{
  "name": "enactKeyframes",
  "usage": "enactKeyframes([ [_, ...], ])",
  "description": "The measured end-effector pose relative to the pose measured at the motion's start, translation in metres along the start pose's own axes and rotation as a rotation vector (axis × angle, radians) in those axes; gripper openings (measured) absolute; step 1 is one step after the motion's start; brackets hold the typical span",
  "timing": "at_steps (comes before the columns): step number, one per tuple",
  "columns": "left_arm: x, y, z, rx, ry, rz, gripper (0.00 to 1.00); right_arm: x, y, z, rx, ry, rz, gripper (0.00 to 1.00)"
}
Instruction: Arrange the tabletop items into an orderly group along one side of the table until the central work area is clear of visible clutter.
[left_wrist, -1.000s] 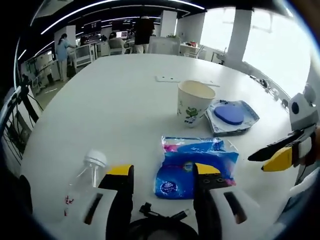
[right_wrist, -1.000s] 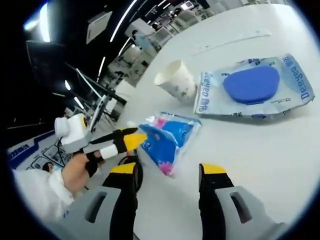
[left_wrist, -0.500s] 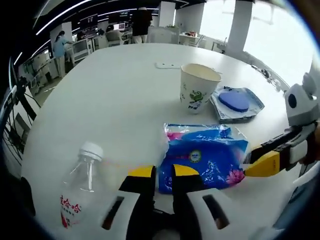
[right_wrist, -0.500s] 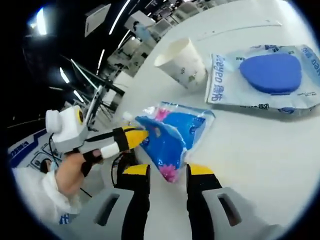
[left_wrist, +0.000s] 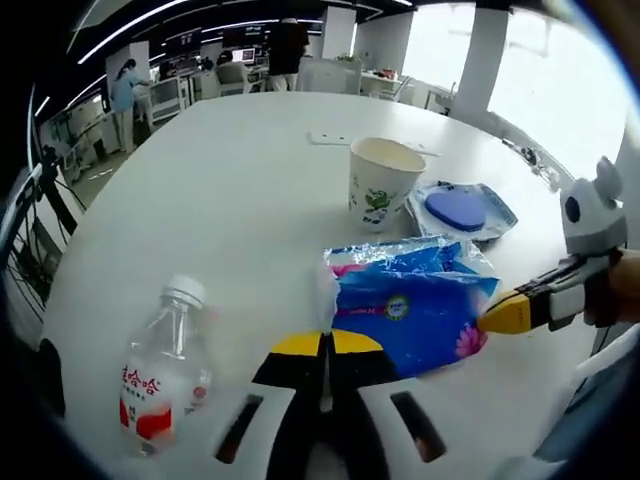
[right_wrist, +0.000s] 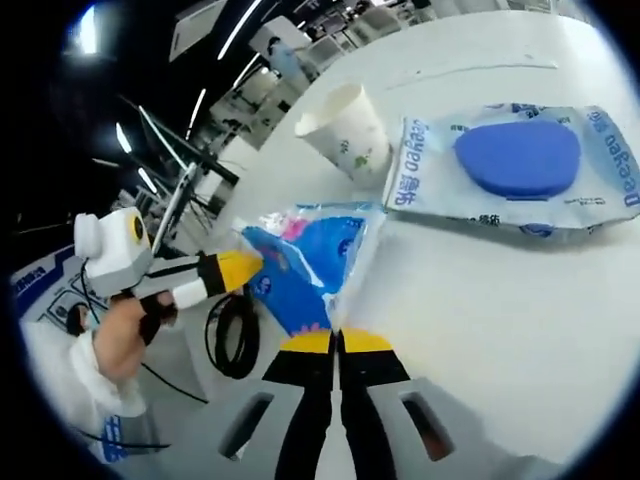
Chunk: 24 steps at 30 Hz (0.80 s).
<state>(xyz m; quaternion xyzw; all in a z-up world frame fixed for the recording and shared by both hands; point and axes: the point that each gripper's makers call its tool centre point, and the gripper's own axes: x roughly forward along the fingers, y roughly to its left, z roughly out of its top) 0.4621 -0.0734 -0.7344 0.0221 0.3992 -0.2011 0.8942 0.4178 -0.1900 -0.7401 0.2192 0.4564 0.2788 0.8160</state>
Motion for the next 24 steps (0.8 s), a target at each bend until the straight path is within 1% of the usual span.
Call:
enactKeyframes([
  [4, -0.003, -0.011, 0.001, 0.025, -0.012, -0.008, 0.0, -0.012, -0.003, 0.004, -0.038, -0.025, -0.001, 0.0],
  [8, -0.006, -0.027, 0.0, 0.033, -0.018, -0.016, 0.0, -0.026, -0.008, 0.0, -0.069, -0.029, -0.011, 0.0],
  [10, -0.007, -0.033, 0.001, 0.036, -0.024, -0.02, 0.0, -0.035, -0.008, -0.004, -0.095, -0.026, 0.006, 0.0],
  [12, -0.008, -0.042, 0.001, 0.039, -0.028, -0.038, 0.0, -0.044, -0.009, -0.007, -0.14, -0.034, 0.022, 0.0],
  [13, -0.009, -0.049, 0.0, 0.04, -0.026, -0.054, 0.0, -0.052, -0.01, -0.01, -0.14, -0.035, 0.021, 0.0],
  [16, -0.01, -0.065, -0.002, 0.067, -0.027, -0.073, 0.0, -0.068, -0.011, -0.012, -0.142, -0.05, 0.043, 0.0],
  [19, -0.009, -0.077, -0.001, 0.068, -0.031, -0.092, 0.0, -0.078, -0.018, -0.012, -0.15, -0.058, 0.04, 0.0],
  [22, -0.006, -0.089, 0.0, 0.088, -0.018, -0.107, 0.0, -0.085, -0.028, -0.008, -0.131, -0.075, 0.03, 0.0],
  [24, -0.005, -0.093, 0.003, 0.094, -0.021, -0.114, 0.0, -0.09, -0.032, -0.005, -0.128, -0.083, 0.026, 0.0],
])
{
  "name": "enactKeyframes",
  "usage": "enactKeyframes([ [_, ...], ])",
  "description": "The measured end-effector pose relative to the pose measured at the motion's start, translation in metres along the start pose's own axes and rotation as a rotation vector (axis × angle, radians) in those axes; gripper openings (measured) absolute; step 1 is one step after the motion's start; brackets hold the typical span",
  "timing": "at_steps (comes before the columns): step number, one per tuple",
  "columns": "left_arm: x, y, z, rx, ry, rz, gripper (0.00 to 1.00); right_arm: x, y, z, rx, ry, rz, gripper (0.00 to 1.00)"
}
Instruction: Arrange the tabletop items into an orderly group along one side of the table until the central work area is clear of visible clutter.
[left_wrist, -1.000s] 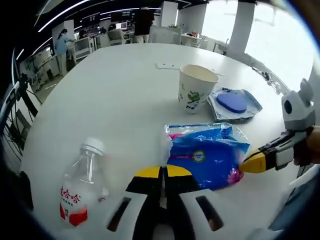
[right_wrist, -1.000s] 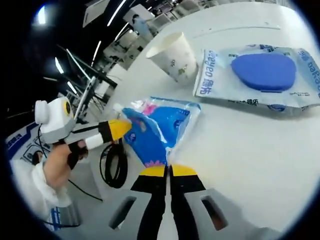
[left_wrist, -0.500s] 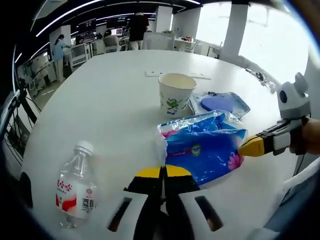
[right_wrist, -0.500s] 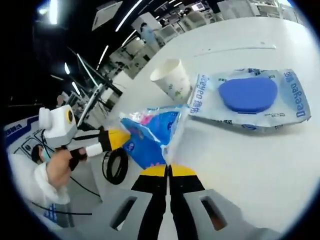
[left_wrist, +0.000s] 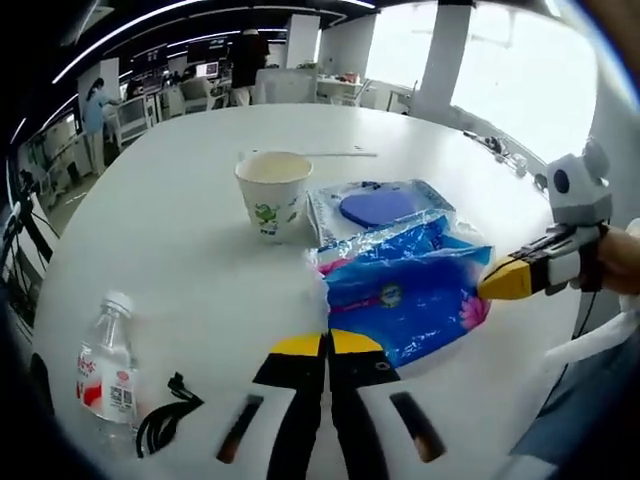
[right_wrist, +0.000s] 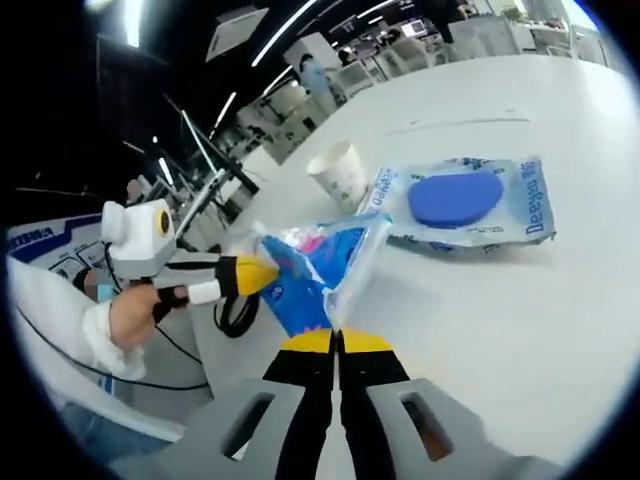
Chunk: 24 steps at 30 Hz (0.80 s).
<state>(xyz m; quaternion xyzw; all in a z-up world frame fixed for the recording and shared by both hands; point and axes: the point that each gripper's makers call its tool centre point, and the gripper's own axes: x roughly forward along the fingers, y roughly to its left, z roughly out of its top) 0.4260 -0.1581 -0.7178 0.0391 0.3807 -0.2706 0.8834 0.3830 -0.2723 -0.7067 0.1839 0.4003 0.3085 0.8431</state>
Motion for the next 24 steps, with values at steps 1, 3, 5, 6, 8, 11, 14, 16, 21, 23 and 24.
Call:
enactKeyframes([
  [1, 0.001, -0.003, 0.003, 0.004, -0.004, -0.006, 0.0, -0.003, -0.003, 0.002, 0.003, -0.008, -0.001, 0.0],
  [3, 0.002, -0.01, 0.009, 0.01, -0.011, -0.02, 0.0, -0.011, -0.006, 0.003, 0.004, -0.021, -0.006, 0.0],
  [5, 0.004, -0.017, 0.012, 0.019, -0.012, -0.03, 0.0, -0.017, -0.009, 0.003, -0.004, -0.026, -0.013, 0.0],
  [6, 0.005, -0.022, 0.013, 0.032, -0.01, -0.036, 0.0, -0.019, -0.011, 0.003, -0.01, -0.028, -0.018, 0.0],
  [8, 0.008, -0.031, 0.015, 0.047, -0.005, -0.047, 0.0, -0.025, -0.017, 0.003, -0.029, -0.031, -0.035, 0.0],
  [11, 0.012, -0.042, 0.018, 0.064, 0.0, -0.066, 0.0, -0.035, -0.031, 0.001, -0.027, -0.042, -0.061, 0.0],
  [14, 0.016, -0.06, 0.022, 0.093, 0.004, -0.099, 0.0, -0.048, -0.043, 0.002, -0.005, -0.064, -0.09, 0.0],
  [16, 0.019, -0.071, 0.024, 0.119, 0.009, -0.117, 0.0, -0.057, -0.051, 0.006, 0.001, -0.087, -0.111, 0.0],
  [21, 0.028, -0.09, 0.034, 0.149, 0.005, -0.144, 0.0, -0.073, -0.068, 0.01, 0.054, -0.136, -0.14, 0.0],
  [23, 0.03, -0.095, 0.039, 0.15, -0.001, -0.154, 0.0, -0.079, -0.072, 0.012, 0.055, -0.149, -0.151, 0.0],
  [24, 0.031, -0.098, 0.041, 0.151, -0.003, -0.157, 0.0, -0.081, -0.074, 0.013, 0.055, -0.154, -0.155, 0.0],
])
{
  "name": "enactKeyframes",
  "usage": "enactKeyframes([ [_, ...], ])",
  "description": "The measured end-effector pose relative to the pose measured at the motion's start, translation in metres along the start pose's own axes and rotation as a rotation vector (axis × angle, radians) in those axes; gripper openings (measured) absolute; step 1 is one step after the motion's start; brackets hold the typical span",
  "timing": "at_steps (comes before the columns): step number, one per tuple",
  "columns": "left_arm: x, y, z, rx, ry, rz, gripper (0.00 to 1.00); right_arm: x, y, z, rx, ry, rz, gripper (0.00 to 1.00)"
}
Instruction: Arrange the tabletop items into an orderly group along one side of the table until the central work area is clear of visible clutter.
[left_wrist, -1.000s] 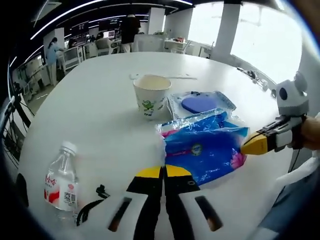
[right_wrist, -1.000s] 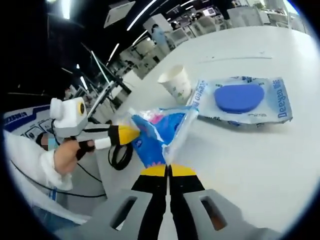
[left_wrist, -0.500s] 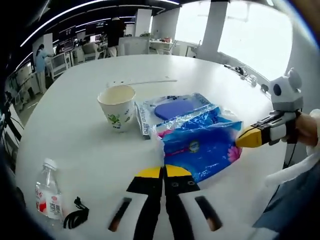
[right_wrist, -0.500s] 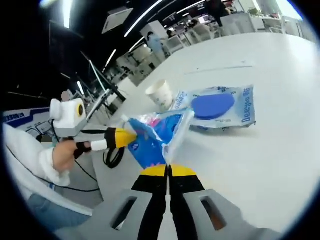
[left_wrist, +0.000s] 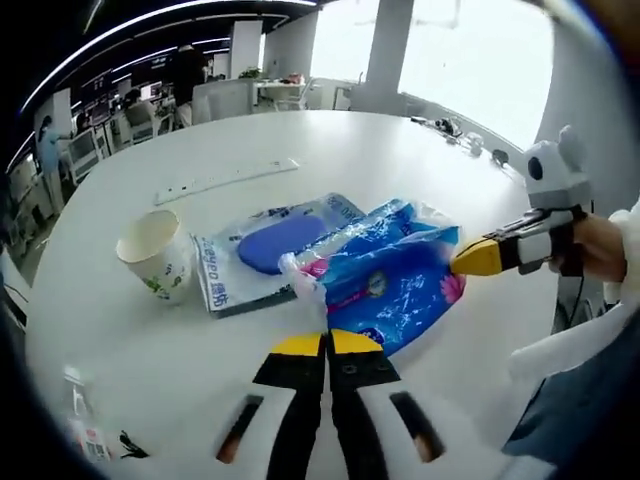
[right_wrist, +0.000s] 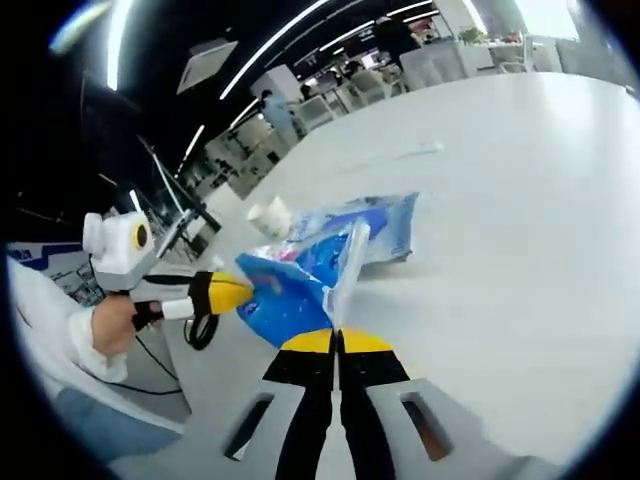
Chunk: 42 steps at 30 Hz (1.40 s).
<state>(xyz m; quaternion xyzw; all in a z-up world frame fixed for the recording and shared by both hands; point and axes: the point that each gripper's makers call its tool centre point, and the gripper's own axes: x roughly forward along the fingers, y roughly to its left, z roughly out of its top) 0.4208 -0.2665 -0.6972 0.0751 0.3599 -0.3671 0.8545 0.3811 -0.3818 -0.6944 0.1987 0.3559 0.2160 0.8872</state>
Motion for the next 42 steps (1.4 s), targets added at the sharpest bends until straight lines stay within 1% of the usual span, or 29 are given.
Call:
enactKeyframes([
  [3, 0.004, -0.005, 0.005, 0.007, -0.003, -0.009, 0.0, -0.005, -0.005, 0.002, -0.008, -0.016, -0.003, 0.0],
  [4, 0.006, -0.006, 0.007, 0.005, -0.003, -0.015, 0.0, -0.007, -0.009, 0.002, 0.012, -0.018, 0.003, 0.0],
  [7, 0.01, -0.014, 0.014, -0.02, -0.016, -0.041, 0.0, -0.013, -0.016, 0.004, 0.001, -0.025, -0.006, 0.0],
  [11, 0.015, -0.023, 0.023, 0.004, -0.022, -0.051, 0.0, -0.021, -0.021, 0.014, -0.039, -0.035, -0.023, 0.0],
  [16, 0.023, -0.03, 0.034, 0.009, -0.028, -0.072, 0.0, -0.03, -0.03, 0.023, -0.045, -0.053, -0.047, 0.0],
  [19, 0.028, -0.036, 0.044, 0.017, -0.038, -0.081, 0.0, -0.036, -0.038, 0.03, -0.028, -0.075, -0.061, 0.0],
  [21, 0.031, -0.039, 0.048, 0.022, -0.035, -0.084, 0.0, -0.038, -0.044, 0.033, -0.002, -0.084, -0.074, 0.0],
  [24, 0.036, -0.043, 0.053, 0.047, -0.027, -0.083, 0.0, -0.039, -0.048, 0.035, -0.002, -0.088, -0.089, 0.0],
  [28, 0.041, -0.045, 0.056, 0.066, -0.02, -0.077, 0.0, -0.04, -0.053, 0.036, 0.006, -0.098, -0.109, 0.0],
  [31, 0.049, -0.047, 0.054, 0.076, -0.002, -0.086, 0.0, -0.039, -0.063, 0.032, 0.026, -0.086, -0.134, 0.0],
  [34, 0.057, -0.049, 0.054, 0.078, 0.002, -0.09, 0.0, -0.038, -0.071, 0.033, 0.053, -0.092, -0.155, 0.0],
  [38, 0.067, -0.053, 0.059, 0.069, 0.001, -0.106, 0.0, -0.039, -0.085, 0.041, 0.07, -0.122, -0.193, 0.0],
  [42, 0.078, -0.057, 0.067, 0.091, -0.008, -0.12, 0.0, -0.036, -0.097, 0.041, 0.077, -0.124, -0.22, 0.0],
])
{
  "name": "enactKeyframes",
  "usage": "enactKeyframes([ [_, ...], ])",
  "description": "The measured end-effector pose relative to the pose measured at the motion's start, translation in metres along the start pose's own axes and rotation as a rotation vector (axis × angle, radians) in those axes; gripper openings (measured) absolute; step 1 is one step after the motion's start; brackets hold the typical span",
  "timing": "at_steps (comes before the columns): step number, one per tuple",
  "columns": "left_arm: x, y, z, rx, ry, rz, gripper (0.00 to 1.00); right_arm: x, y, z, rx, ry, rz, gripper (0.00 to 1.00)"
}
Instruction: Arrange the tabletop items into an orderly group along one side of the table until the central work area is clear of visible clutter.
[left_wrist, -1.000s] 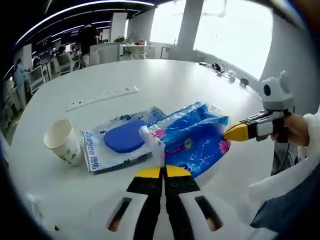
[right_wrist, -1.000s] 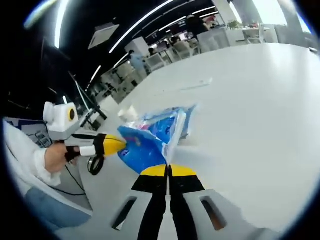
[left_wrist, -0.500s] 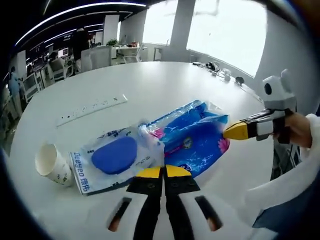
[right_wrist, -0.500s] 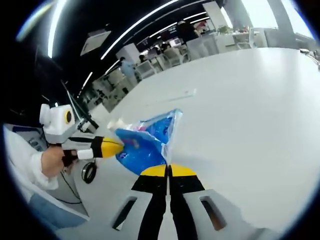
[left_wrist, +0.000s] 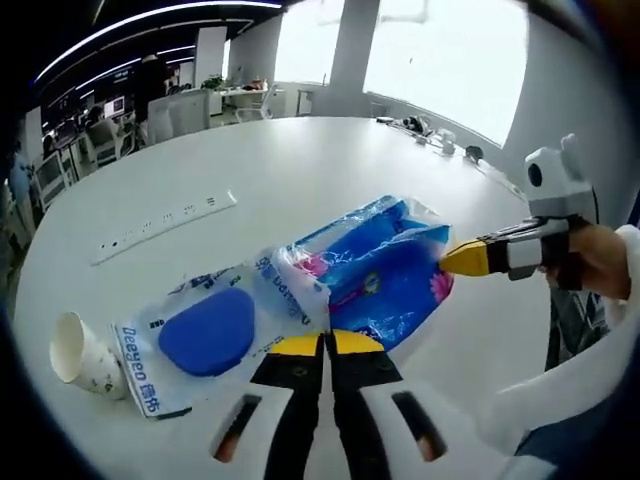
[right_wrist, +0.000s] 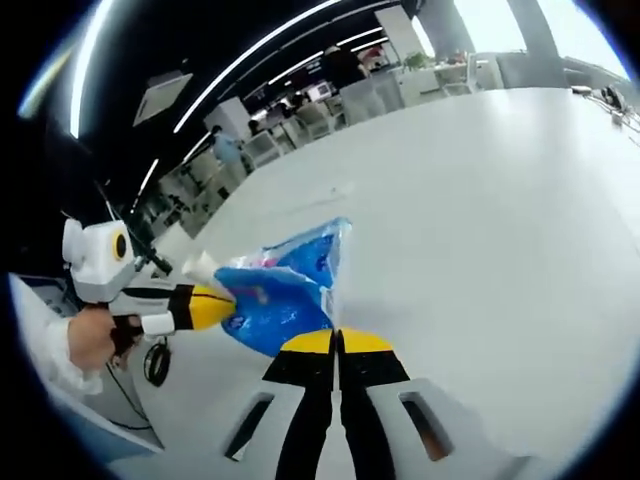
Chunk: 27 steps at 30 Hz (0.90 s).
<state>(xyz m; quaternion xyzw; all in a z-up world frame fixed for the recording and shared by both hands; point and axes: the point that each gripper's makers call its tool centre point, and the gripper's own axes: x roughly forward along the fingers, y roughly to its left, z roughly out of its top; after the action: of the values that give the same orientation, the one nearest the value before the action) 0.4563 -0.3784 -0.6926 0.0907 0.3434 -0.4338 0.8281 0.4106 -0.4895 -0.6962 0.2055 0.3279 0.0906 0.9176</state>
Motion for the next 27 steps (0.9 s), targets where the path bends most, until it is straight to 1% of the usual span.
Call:
enactKeyframes([
  [3, 0.009, 0.001, 0.004, -0.008, 0.002, -0.004, 0.01, 0.004, -0.008, -0.001, -0.003, 0.004, -0.024, 0.0],
  [6, 0.02, 0.0, 0.003, -0.021, 0.021, 0.0, 0.01, 0.009, -0.018, 0.003, -0.012, -0.003, -0.057, 0.0],
  [12, 0.036, -0.007, 0.003, -0.014, 0.042, -0.002, 0.05, 0.016, -0.034, 0.01, -0.101, -0.012, -0.123, 0.0],
  [18, 0.049, -0.011, 0.004, -0.009, 0.047, 0.0, 0.11, 0.025, -0.047, 0.01, -0.104, -0.01, -0.153, 0.0],
  [22, 0.058, -0.01, -0.001, -0.023, 0.076, 0.004, 0.15, 0.035, -0.054, 0.007, -0.122, 0.009, -0.161, 0.0],
  [25, 0.061, -0.011, -0.002, -0.035, 0.085, 0.004, 0.15, 0.041, -0.06, 0.005, -0.157, 0.026, -0.172, 0.0],
  [27, 0.062, -0.009, -0.001, -0.043, 0.081, 0.01, 0.14, 0.043, -0.061, 0.006, -0.162, 0.024, -0.174, 0.0],
])
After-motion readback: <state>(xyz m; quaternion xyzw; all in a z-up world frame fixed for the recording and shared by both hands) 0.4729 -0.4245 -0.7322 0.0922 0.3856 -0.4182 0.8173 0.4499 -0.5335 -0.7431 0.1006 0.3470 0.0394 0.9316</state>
